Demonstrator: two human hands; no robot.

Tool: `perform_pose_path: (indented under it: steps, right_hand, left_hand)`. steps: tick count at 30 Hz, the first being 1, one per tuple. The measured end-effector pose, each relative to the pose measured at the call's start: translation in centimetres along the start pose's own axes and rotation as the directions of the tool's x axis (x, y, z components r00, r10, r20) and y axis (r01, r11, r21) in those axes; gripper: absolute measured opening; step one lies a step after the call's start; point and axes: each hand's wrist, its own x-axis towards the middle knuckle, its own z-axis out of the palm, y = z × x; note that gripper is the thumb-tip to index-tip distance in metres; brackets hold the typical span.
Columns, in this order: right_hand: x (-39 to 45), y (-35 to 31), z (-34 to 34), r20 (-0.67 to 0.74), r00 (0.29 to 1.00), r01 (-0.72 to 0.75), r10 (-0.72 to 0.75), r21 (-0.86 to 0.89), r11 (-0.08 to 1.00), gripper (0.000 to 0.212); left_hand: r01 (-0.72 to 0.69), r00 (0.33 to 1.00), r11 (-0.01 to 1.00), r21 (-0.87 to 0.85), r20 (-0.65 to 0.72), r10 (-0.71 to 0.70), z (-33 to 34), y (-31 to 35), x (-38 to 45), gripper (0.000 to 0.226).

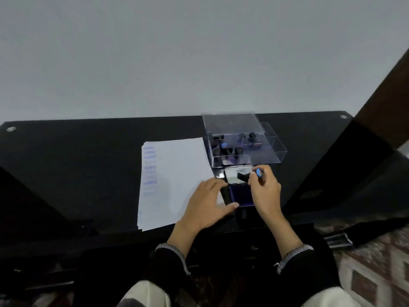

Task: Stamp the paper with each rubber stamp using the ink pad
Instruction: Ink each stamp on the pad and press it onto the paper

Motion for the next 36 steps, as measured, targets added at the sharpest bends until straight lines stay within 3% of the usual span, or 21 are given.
perform_pose_path:
  steps: [3, 7, 14, 36]
  right_hand:
    - [0.0, 1.3, -1.9, 0.103, 0.994, 0.043, -0.029, -0.137, 0.990, 0.003]
    - [0.2, 2.1, -2.6, 0.267, 0.956, 0.202, -0.124, -0.292, 0.935, 0.008]
    - [0.7, 1.7, -2.4, 0.351, 0.919, 0.326, -0.180, -0.419, 0.847, 0.004]
    - [-0.4, 2.2, -0.4, 0.335, 0.926, 0.335, -0.175, -0.512, 0.791, 0.014]
  left_hand:
    - [-0.029, 0.996, 0.987, 0.160, 0.084, 0.015, 1.6, -0.1, 1.2, 0.105]
    - [-0.032, 0.994, 0.973, 0.228, 0.105, 0.008, 2.4, -0.8, 2.0, 0.117]
    - [-0.058, 0.998, 0.978, 0.199, 0.021, 0.055, 2.9, -1.4, 1.6, 0.099]
    - [-0.046, 0.999, 0.984, 0.170, 0.000, 0.046, 2.8, -1.1, 1.3, 0.085]
